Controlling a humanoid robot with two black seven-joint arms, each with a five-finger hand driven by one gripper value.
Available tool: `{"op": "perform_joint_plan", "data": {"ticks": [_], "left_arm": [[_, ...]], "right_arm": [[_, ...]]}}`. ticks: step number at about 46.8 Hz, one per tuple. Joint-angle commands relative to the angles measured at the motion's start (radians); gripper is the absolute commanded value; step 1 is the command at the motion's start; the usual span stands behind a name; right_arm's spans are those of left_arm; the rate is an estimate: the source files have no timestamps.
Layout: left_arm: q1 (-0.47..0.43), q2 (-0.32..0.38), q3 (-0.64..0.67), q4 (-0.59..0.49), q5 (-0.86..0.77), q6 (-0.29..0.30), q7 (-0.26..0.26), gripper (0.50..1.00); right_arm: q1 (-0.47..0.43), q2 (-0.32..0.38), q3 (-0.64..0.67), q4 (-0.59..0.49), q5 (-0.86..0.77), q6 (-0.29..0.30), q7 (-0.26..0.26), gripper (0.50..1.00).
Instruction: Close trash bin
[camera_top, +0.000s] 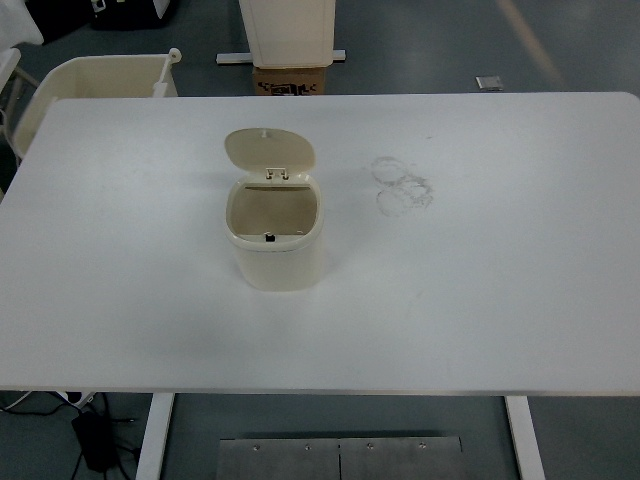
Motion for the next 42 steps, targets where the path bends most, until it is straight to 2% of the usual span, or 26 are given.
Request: {"op": "perform_joint_plan", "data": {"ticks": [1,9,12,15,19,31,34,39,42], "left_arm": [[-0.059,0.002,0.085,0.001,0.007,-0.008,0.000,1.000],[-0.215,0.002,0.291,-0.001,0.029,-0.015,0.009,1.000],[-0.267,0.001,0.338,0.001,0.047,-0.028,0.043,1.000],[-0.295,0.001,0.358,0.001,0.087,-0.070,0.086,1.000],[-0.307,-0.002,0.358,0.001,0.143,-0.120,0.114,1.000],[-0.306,-0.042,0.361,0.001,0.219,-0.134,0.123,1.000],[-0.309,-0.044,0.358,0.001,0.260,-0.157,0.155,1.000],[-0.330,-0.044,0.357,0.002,0.274,-0.228,0.233,1.000],[-0.341,-0.047,0.358,0.004,0.280,-0.248,0.245,1.000]], "right_arm": [[0.000,0.000,0.000,0.000,0.000,0.000,0.000,0.993],[0.000,0.000,0.000,0.000,-0.001,0.000,0.000,0.993],[0.000,0.000,0.000,0.000,0.000,0.000,0.000,0.993],[0.000,0.000,0.000,0.000,0.000,0.000,0.000,0.993],[0.000,0.000,0.000,0.000,0.000,0.000,0.000,0.993],[0.000,0.000,0.000,0.000,0.000,0.000,0.000,0.993],[0.000,0.000,0.000,0.000,-0.001,0.000,0.000,0.993],[0.000,0.000,0.000,0.000,0.000,0.000,0.000,0.993],[0.000,0.000,0.000,0.000,-0.001,0.000,0.000,0.993]]}}
